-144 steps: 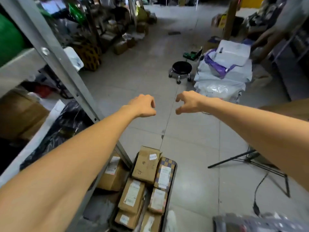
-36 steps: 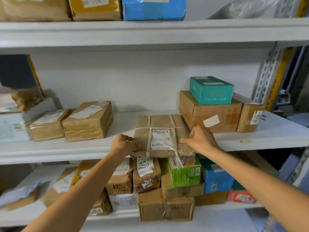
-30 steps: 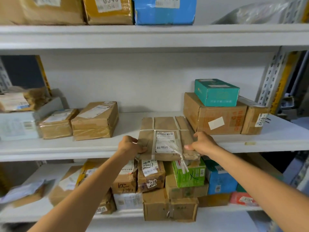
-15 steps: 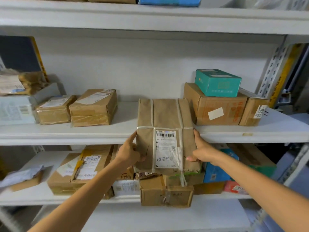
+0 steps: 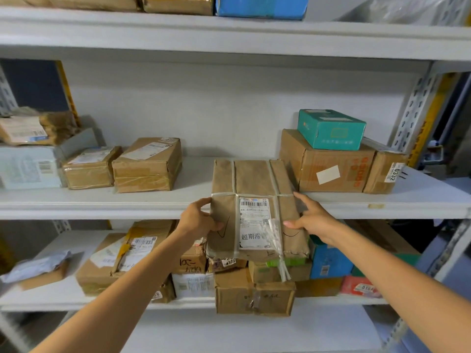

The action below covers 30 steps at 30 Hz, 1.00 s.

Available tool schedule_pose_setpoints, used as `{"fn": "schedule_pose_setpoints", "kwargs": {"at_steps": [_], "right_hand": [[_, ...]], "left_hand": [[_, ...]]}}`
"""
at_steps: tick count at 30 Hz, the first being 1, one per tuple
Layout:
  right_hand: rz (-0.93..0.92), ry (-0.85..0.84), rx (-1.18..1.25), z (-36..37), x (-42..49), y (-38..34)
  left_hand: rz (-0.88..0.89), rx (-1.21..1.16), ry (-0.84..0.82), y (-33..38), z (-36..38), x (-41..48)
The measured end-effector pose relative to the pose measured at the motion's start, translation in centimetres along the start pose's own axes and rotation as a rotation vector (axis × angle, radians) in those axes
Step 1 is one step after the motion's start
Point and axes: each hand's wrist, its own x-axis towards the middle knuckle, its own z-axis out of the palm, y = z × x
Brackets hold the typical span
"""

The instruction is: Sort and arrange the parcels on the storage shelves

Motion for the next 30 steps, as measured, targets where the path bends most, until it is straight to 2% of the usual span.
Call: {"fn": "schedule_pose_setpoints", "kwargs": {"at_steps": [5, 14, 18, 25, 30], "right_hand": [[-0.001, 0.008, -0.204, 0.6, 0.1, -0.9], [-0.04, -0.062, -0.065, -0.1, -0.9, 0.3], [-0.045, -0.084, 0.037, 0.4, -1.6, 1.3], [-0.021, -0.029, 0.138, 1.6, -1.9, 1.7], [-0.043, 0.033, 0.138, 2.0, -3.0, 2.2]], "left_hand": [[0.062, 0.032, -0.005, -0.1, -0.5, -0.1], [0.111, -0.053, -0.031, -1.2, -0.4, 0.1], [0.159, -0.004, -0.045, -1.9, -0.3, 0.1], [0.166, -0.034, -0.107, -2.2, -0.4, 0.1], [0.23, -0.07, -0.065, -3.1, -0.1, -0.5]]}}
